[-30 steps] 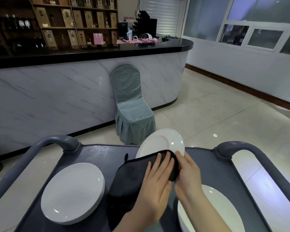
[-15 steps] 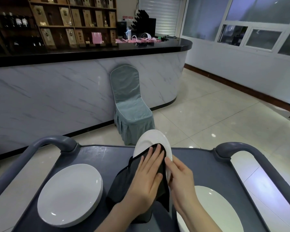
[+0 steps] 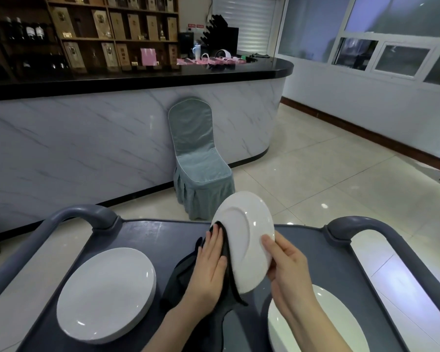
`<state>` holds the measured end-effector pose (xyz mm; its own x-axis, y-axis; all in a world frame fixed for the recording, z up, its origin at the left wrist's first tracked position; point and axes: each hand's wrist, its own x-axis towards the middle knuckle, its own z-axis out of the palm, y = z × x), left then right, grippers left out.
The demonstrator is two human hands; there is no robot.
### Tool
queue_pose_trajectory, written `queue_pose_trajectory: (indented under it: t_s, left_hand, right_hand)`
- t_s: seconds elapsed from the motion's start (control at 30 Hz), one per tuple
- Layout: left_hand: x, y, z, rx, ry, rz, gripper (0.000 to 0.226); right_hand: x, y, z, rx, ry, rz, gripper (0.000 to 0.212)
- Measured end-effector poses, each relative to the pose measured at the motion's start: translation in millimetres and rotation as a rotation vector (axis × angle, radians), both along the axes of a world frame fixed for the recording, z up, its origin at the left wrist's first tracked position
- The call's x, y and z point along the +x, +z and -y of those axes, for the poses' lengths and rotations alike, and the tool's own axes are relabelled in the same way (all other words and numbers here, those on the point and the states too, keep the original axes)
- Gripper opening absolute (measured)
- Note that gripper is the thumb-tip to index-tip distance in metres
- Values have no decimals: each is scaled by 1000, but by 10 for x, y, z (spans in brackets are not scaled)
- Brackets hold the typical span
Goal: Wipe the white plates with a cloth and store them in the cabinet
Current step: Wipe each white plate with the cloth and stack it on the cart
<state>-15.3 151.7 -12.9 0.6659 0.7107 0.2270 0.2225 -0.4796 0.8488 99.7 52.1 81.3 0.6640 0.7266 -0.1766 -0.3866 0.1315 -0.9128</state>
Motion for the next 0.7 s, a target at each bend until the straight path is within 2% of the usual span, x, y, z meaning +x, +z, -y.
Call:
queue_pose_trajectory:
  t_s: [0.13, 0.2, 0.33, 0.47, 0.7]
  left_hand:
    - [70, 16, 305, 19, -119, 19, 64]
    - [127, 80, 257, 37, -156, 40, 61]
    - [147, 166, -51, -54, -68, 55, 52]
    - [12, 20, -92, -90, 19, 44, 54]
    - [126, 108, 372, -139, -160, 96, 58]
  right_hand:
    - [34, -36, -16, 1, -38, -13, 21]
    - [-21, -113, 22, -2, -29, -24, 22]
    - [-109, -201, 72, -19, 21, -62, 22]
    - [-33, -110, 25, 28, 10, -30, 23]
    - [-39, -171, -5, 24, -54, -35, 24]
